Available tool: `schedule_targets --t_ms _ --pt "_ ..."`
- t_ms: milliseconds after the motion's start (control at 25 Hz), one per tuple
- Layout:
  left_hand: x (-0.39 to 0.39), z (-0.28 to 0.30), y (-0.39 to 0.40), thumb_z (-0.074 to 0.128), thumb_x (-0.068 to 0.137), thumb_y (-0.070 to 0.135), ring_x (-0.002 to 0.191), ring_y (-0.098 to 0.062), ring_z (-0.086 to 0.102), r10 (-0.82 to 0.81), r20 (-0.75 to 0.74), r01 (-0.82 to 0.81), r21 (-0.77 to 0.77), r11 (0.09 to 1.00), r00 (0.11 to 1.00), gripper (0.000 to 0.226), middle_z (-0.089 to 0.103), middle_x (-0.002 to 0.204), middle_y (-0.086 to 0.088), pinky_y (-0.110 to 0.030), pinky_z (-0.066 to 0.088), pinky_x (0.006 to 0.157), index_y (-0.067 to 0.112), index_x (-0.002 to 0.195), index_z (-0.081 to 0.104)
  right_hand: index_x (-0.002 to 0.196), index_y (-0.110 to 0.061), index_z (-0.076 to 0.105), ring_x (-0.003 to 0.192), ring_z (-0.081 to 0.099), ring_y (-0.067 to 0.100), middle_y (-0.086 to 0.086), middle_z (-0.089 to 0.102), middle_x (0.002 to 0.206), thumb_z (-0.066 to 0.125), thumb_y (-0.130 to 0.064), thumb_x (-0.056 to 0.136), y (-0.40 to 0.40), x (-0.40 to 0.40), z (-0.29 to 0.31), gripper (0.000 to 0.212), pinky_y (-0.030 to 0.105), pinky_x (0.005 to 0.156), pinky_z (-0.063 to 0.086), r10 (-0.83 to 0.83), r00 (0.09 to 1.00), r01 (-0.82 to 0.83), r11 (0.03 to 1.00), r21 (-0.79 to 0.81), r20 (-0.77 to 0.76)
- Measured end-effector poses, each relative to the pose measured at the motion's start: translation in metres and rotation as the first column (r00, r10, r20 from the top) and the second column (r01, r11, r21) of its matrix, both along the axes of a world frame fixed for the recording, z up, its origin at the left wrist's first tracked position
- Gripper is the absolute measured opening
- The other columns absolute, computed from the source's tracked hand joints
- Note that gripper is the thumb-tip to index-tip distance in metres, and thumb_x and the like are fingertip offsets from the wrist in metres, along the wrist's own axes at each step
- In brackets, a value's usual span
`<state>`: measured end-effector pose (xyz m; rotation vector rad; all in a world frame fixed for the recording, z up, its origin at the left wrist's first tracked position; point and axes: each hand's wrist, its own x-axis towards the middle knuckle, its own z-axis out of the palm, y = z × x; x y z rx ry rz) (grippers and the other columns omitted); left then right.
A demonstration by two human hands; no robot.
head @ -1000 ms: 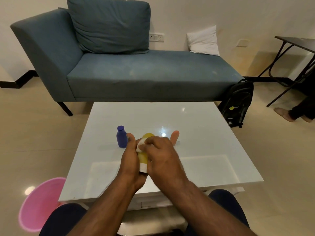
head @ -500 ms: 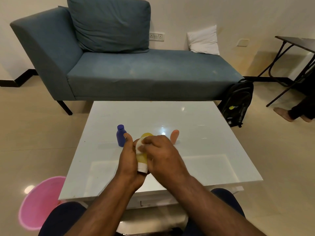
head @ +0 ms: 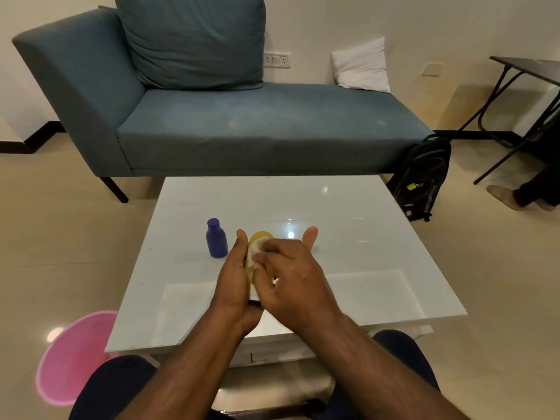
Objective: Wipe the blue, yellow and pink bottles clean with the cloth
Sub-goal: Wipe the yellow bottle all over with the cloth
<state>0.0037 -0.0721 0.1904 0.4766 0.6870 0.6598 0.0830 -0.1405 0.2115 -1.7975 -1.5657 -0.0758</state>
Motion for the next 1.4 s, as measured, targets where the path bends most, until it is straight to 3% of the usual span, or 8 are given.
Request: schedule_targets --t_ms 160,360,560,800,1000,1160,1240,1400 --pt "0.002 0.008 -0.005 0.042 0.098 0.056 0.081 -0.020 0.076 -0.053 0.012 0.054 -0.012 0.998 0.999 0.061 0.078 0.089 -0.008 -0.037 0.057 0.080 0.017 0.076 0.083 0.097 -0.016 0.069 0.096 0.055 0.011 -0.004 0.064 0.102 0.059 -0.019 0.089 0.012 0.010 0.002 0.014 0.027 0.084 0.050 -0.085 0.983 0.077 0.995 -0.057 -0.165" --pt "-0.001 0.001 0.003 0.052 0.094 0.057 0.071 -0.020 0.073 0.027 0.030 -0.025 -0.073 0.997 0.999 0.048 0.072 0.075 -0.008 -0.032 0.060 0.061 0.011 0.096 0.066 0.110 -0.017 0.066 0.097 0.056 0.013 -0.002 0.064 0.106 0.056 -0.009 0.087 -0.007 -0.005 -0.011 0.026 0.024 0.087 0.049 0.009 0.987 -0.017 0.999 -0.051 -0.161" --pt "0.001 0.007 -0.004 0.049 0.096 0.056 0.082 -0.023 0.076 -0.020 0.038 0.022 -0.078 0.997 0.999 0.048 0.077 0.093 -0.010 -0.036 0.059 0.071 0.012 0.107 0.067 0.104 -0.017 0.069 0.097 0.056 0.007 -0.006 0.056 0.106 0.056 -0.014 0.092 0.010 0.011 -0.004 0.018 0.011 0.084 0.043 -0.053 0.953 0.031 0.996 -0.079 -0.299" --pt "-0.002 0.006 0.008 0.057 0.088 0.065 0.064 -0.021 0.067 -0.003 0.051 0.012 -0.173 0.985 0.999 0.060 0.064 0.073 -0.009 -0.032 0.060 0.060 0.007 0.102 0.062 0.102 -0.017 0.070 0.097 0.054 0.014 -0.003 0.062 0.105 0.057 -0.006 0.081 -0.013 -0.015 -0.013 0.027 0.024 0.083 0.049 0.022 0.987 -0.030 0.998 -0.051 -0.157" --pt "-0.001 0.006 0.002 0.052 0.092 0.062 0.079 -0.026 0.075 -0.024 0.068 0.033 -0.137 0.990 0.997 0.058 0.075 0.089 -0.013 -0.038 0.063 0.069 0.011 0.119 0.060 0.099 -0.020 0.068 0.095 0.058 0.013 -0.006 0.061 0.104 0.059 -0.006 0.087 0.003 0.006 -0.009 0.020 0.033 0.081 0.054 -0.054 0.961 0.046 0.998 -0.035 -0.271" --pt "-0.002 0.005 0.010 0.051 0.089 0.067 0.090 -0.026 0.072 -0.040 0.060 0.047 -0.137 0.989 0.997 0.065 0.075 0.095 -0.011 -0.042 0.056 0.089 0.010 0.106 0.076 0.101 -0.017 0.068 0.097 0.056 0.016 -0.001 0.062 0.106 0.058 -0.003 0.082 -0.012 -0.017 -0.013 0.026 0.030 0.082 0.052 -0.001 0.987 -0.004 1.000 -0.026 -0.161" --pt "-0.003 0.005 0.013 0.048 0.092 0.064 0.095 -0.027 0.071 0.008 0.052 -0.002 -0.101 0.995 0.999 0.057 0.075 0.100 -0.009 -0.045 0.053 0.092 0.020 0.116 0.074 0.103 -0.017 0.069 0.099 0.055 0.016 0.000 0.063 0.109 0.060 -0.005 0.080 -0.020 -0.024 -0.015 0.027 0.026 0.084 0.051 0.041 0.995 -0.044 0.999 -0.031 -0.092" --pt "-0.002 0.010 0.003 0.047 0.098 0.055 0.087 -0.024 0.074 -0.022 0.127 0.032 -0.076 0.997 0.992 0.047 0.075 0.097 -0.009 -0.042 0.062 0.075 0.023 0.129 0.063 0.103 -0.018 0.070 0.097 0.056 0.013 -0.003 0.063 0.107 0.062 -0.008 0.084 0.000 -0.005 -0.011 0.022 0.024 0.085 0.051 -0.036 0.993 0.033 0.999 -0.029 -0.116"
